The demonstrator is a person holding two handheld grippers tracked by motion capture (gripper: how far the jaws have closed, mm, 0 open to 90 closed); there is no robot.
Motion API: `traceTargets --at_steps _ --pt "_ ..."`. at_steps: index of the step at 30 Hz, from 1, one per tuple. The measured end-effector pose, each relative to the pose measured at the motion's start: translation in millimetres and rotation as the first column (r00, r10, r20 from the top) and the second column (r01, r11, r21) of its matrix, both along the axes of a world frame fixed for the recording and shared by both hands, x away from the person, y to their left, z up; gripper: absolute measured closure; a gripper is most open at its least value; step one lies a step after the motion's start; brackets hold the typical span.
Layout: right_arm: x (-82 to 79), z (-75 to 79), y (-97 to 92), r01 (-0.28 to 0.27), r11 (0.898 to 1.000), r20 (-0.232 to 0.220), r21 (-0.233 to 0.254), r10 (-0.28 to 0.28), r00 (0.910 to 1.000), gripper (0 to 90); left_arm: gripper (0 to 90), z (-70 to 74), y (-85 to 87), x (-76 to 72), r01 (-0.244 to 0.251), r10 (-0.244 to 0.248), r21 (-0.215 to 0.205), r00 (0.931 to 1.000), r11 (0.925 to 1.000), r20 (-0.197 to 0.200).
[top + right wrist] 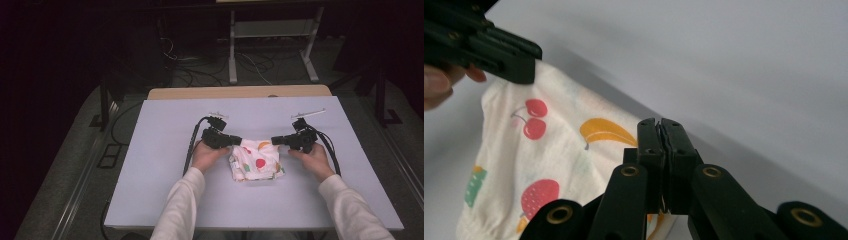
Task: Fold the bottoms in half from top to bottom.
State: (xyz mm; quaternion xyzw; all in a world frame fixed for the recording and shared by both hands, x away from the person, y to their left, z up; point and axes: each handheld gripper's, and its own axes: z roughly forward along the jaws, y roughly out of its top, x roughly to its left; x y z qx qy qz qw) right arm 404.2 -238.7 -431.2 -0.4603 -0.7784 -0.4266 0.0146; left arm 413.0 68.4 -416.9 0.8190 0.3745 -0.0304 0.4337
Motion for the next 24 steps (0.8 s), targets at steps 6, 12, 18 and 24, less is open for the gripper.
traceTargets --at_steps 6,12,18,24 --pt "6.4 3.9 13.3 0.030 0.999 0.002 0.013 -0.030 0.9995 86.4 81.6 2.6 12.0 3.7 -0.030 0.030 0.000 0.9994 0.9996 0.017" --pt "15.1 5.3 27.1 0.079 0.997 0.009 -0.007 -0.079 0.9968 86.4 81.6 -3.8 19.1 12.5 -0.079 0.079 -0.008 0.9966 0.9968 0.021" --pt "23.1 4.2 34.4 0.120 0.993 0.007 -0.002 -0.120 0.9927 86.4 81.6 -11.5 23.0 19.8 -0.118 0.119 -0.015 0.9926 0.9929 0.024" --pt "31.2 1.7 35.1 0.127 0.992 -0.012 0.017 -0.127 0.9918 86.3 81.5 -13.8 28.5 24.7 -0.143 0.146 -0.055 0.9885 0.9881 0.040"
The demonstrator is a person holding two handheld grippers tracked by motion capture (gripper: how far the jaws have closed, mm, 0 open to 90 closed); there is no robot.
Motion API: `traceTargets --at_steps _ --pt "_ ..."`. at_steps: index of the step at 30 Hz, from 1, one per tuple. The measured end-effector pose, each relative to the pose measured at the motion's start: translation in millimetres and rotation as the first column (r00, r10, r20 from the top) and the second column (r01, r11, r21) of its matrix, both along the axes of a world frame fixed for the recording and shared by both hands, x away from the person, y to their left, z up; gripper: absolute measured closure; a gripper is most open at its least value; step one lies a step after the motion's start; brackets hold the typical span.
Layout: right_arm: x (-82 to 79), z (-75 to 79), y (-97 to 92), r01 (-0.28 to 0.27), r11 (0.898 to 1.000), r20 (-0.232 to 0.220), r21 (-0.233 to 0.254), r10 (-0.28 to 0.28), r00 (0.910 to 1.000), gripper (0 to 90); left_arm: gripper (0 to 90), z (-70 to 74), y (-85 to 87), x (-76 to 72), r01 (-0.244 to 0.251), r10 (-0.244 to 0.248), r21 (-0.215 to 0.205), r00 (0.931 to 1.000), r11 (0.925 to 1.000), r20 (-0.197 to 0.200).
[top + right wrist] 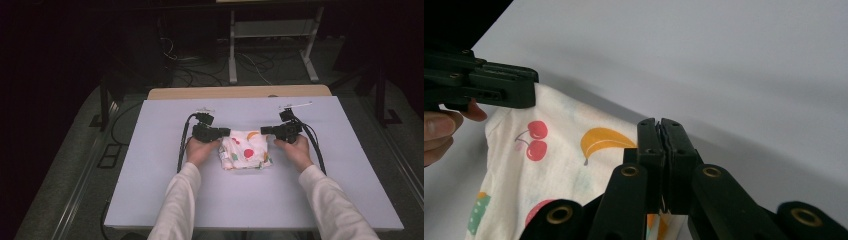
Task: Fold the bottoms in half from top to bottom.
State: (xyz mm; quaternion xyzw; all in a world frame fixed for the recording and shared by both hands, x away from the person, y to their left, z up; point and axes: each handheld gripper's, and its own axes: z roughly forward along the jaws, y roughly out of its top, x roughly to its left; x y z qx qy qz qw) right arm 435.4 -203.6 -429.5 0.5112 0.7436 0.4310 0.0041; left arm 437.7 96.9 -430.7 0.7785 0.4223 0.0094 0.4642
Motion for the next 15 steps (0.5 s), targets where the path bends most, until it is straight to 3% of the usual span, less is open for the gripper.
traceTargets --at_steps 5,10,15 --pt "4.4 -2.7 4.1 0.004 1.000 0.012 -0.016 -0.004 0.9999 86.4 81.4 -7.2 1.3 4.1 -0.017 0.017 -0.002 0.9998 0.9999 -0.008" --pt "8.7 -7.5 0.8 0.030 0.999 -0.008 0.045 -0.030 0.9995 86.3 81.3 -8.4 2.1 8.2 -0.030 0.030 -0.007 0.9994 0.9995 0.020" --pt "9.8 -6.9 1.8 0.045 0.998 0.011 0.053 -0.045 0.9989 86.4 81.3 -8.4 2.4 10.8 -0.048 0.049 -0.017 0.9981 0.9987 0.037"
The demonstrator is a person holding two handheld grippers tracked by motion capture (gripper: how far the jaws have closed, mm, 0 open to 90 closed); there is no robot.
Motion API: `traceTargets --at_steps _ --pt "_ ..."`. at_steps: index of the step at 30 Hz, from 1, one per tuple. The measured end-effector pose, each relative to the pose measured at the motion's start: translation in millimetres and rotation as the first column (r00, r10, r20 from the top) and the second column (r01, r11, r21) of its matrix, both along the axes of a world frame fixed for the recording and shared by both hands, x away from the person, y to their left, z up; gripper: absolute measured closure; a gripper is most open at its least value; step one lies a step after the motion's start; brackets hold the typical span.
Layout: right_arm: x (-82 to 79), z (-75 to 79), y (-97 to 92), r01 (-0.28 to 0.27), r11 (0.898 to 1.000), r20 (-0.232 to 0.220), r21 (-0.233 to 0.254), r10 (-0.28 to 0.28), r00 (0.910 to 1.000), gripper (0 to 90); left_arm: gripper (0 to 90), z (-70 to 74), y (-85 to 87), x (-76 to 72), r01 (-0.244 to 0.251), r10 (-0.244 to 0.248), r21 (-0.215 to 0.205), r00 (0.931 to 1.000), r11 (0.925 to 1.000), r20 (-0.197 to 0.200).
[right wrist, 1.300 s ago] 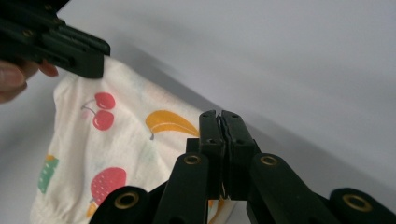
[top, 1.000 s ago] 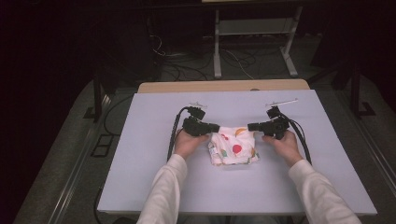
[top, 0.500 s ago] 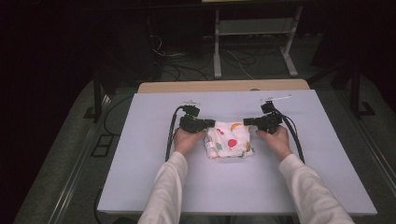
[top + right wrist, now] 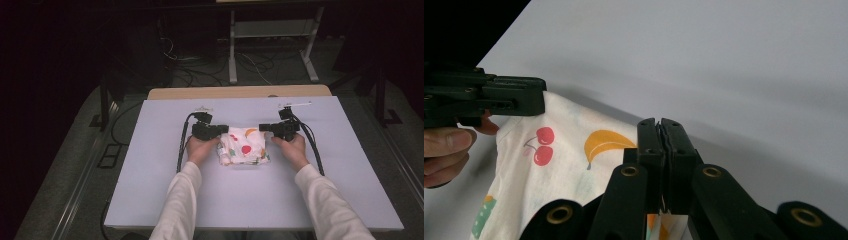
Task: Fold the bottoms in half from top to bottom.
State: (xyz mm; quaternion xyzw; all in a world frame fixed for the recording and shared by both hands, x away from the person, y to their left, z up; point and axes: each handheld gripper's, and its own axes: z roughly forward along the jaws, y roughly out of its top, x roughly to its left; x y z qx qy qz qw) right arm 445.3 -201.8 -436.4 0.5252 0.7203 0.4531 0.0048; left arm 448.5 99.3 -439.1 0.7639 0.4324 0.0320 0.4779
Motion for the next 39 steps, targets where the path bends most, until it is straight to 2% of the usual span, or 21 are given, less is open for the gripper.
traceTargets --at_steps 8,19,22,23,24,26,27,31,36,39 --pt "2.1 -0.6 2.4 0.011 1.000 0.034 -0.023 -0.010 0.9994 86.1 81.1 2.3 -1.8 4.4 -0.001 0.001 0.011 0.9999 0.9999 0.011" --pt "5.8 -0.8 5.8 0.009 1.000 0.044 -0.030 -0.007 0.9990 85.5 80.0 -1.9 -0.6 7.9 -0.011 0.011 0.020 0.9999 0.9997 0.012" --pt "5.9 -2.2 6.6 0.012 0.998 0.055 -0.057 -0.009 0.9984 76.1 72.5 -2.8 0.1 8.3 -0.021 0.021 0.031 0.9998 0.9993 0.001" --pt "5.6 -2.4 6.8 0.011 0.997 0.060 -0.070 -0.007 0.9982 72.1 68.9 -2.9 0.4 8.2 -0.026 0.026 0.053 0.9997 0.9983 0.005" --pt "5.2 -2.1 7.1 0.011 0.996 0.065 -0.089 -0.005 0.9979 67.8 62.7 -2.6 0.0 7.9 -0.049 0.048 0.087 0.9988 0.9950 0.012" --pt "3.8 -1.4 7.9 0.008 0.991 0.083 -0.131 0.003 0.9965 63.9 55.0 -2.0 -0.1 7.6 -0.093 0.091 0.171 0.9957 0.9808 0.018" --pt "3.3 -1.3 8.3 0.003 0.990 0.087 -0.139 0.009 0.9962 61.0 51.8 -2.2 1.0 7.8 -0.100 0.100 0.173 0.9949 0.9798 0.010" --pt "1.4 -1.0 8.9 -0.008 0.988 0.105 -0.152 0.025 0.9942 49.9 41.2 -1.8 6.2 8.3 -0.087 0.091 0.130 0.9954 0.9877 -0.030" --pt "-0.9 1.3 5.9 -0.015 0.991 0.104 -0.130 0.028 0.9942 34.4 28.5 3.7 10.5 6.1 -0.058 0.062 0.089 0.9973 0.9943 -0.039" --pt "-2.9 3.9 2.0 -0.027 0.993 0.093 -0.117 0.038 0.9949 20.2 18.5 8.2 14.2 4.5 -0.051 0.053 0.048 0.9979 0.9975 -0.036"
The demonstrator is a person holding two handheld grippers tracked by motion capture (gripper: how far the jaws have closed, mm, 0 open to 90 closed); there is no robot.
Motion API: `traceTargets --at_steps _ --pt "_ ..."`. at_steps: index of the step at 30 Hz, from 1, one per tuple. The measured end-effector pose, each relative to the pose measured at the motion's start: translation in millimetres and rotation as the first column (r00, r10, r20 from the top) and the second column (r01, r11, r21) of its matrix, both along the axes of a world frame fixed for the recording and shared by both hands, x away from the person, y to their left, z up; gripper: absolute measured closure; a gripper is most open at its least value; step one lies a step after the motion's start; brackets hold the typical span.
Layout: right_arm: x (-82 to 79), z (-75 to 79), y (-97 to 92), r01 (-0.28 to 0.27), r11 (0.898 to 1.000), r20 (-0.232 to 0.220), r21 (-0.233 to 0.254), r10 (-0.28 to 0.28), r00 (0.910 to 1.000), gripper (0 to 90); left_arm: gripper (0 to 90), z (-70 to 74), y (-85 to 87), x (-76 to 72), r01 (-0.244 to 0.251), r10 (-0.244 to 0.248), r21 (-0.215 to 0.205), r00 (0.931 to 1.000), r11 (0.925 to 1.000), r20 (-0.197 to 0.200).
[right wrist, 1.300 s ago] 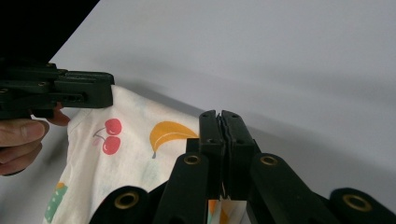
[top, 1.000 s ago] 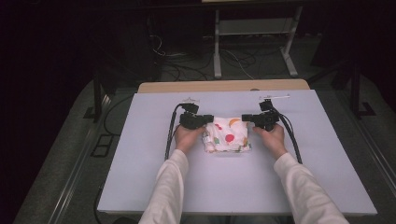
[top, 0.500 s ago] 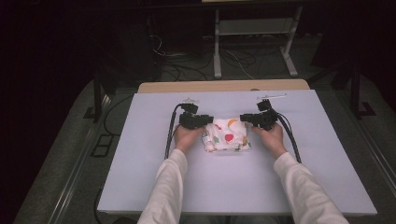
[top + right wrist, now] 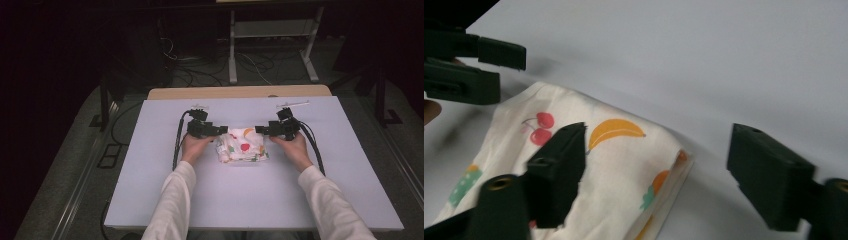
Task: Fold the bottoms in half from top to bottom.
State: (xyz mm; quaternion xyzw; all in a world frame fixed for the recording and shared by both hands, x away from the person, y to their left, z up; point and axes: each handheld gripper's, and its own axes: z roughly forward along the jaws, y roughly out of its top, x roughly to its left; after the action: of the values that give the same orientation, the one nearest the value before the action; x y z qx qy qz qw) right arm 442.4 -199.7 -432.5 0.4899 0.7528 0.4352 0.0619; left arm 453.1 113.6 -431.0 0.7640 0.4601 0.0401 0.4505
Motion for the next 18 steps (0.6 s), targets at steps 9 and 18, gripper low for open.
traceTargets --at_steps 9,18 --pt "-14.7 15.0 -16.8 0.012 0.999 0.036 0.033 -0.014 0.9993 0.5 0.0 16.7 17.1 -9.5 -0.011 0.012 -0.024 0.9984 0.9997 0.055" --pt "-29.7 22.4 -26.8 -0.017 0.997 0.062 0.073 0.012 0.9980 0.0 0.0 28.6 32.1 -27.4 0.000 0.002 -0.017 0.9953 0.9998 0.097"
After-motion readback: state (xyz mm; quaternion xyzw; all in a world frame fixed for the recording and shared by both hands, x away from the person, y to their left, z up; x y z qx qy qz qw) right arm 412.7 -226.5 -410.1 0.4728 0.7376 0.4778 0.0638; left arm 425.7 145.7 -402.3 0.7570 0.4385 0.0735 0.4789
